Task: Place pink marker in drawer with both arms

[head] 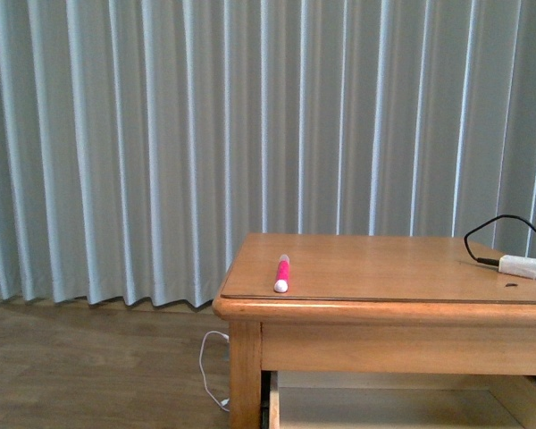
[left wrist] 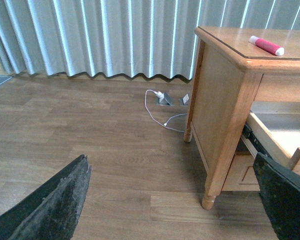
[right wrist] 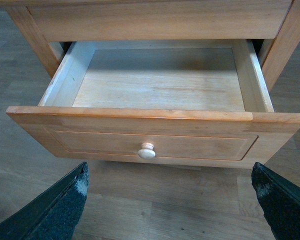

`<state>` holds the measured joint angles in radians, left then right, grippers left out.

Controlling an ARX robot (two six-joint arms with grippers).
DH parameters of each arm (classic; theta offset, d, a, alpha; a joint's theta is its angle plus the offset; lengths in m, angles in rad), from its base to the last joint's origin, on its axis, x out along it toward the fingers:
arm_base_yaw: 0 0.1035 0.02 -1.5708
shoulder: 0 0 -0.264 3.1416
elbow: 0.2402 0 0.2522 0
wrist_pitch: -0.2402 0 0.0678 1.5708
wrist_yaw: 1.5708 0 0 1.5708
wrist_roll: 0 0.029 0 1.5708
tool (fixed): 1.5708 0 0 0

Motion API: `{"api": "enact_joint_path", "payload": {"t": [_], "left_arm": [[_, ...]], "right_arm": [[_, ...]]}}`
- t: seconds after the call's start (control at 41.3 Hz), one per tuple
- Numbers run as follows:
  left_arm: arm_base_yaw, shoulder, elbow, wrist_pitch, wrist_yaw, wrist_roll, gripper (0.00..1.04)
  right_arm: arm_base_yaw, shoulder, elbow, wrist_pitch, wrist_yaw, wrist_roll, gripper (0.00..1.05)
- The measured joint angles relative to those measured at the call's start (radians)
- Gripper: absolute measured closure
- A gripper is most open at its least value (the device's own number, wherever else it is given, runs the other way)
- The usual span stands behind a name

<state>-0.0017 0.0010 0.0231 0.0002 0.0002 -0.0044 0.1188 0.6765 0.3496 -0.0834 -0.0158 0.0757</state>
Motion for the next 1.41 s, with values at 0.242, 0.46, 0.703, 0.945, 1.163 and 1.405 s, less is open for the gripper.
{"api": "enact_joint_path", "payload": {"t": [0.242,0.46,0.703,0.945,1.163,1.405], "left_arm": [[-0.139,0.095,0.001,0.058,-0.353,-0.004,0.06],[-0.292,0.54,0.145,0.288,-0.427,-0.029,0.06],[-0.306,1.096,0.507,0.483,-0.225,0.088,0.06],[-0.334,1.546,0.917,0.485,-0.163,0.14,0.06],[-0.359,1.74,1.147,0.41,-0.119,0.139,0.06],[-0.385,1.941,1.42,0.295,-0.119,0.134,0.06]], "right_arm": [[0.001,-0.001,0.0,0.0,0.0,0.0,0.09],[0.001,-0.001,0.0,0.0,0.002,0.0,0.09],[0.001,-0.001,0.0,0.0,0.002,0.0,0.09],[0.001,-0.001,0.0,0.0,0.003,0.0,0.09],[0.001,-0.001,0.0,0.0,0.003,0.0,0.09],[0.001,-0.001,0.0,0.0,0.003,0.0,0.09]]}}
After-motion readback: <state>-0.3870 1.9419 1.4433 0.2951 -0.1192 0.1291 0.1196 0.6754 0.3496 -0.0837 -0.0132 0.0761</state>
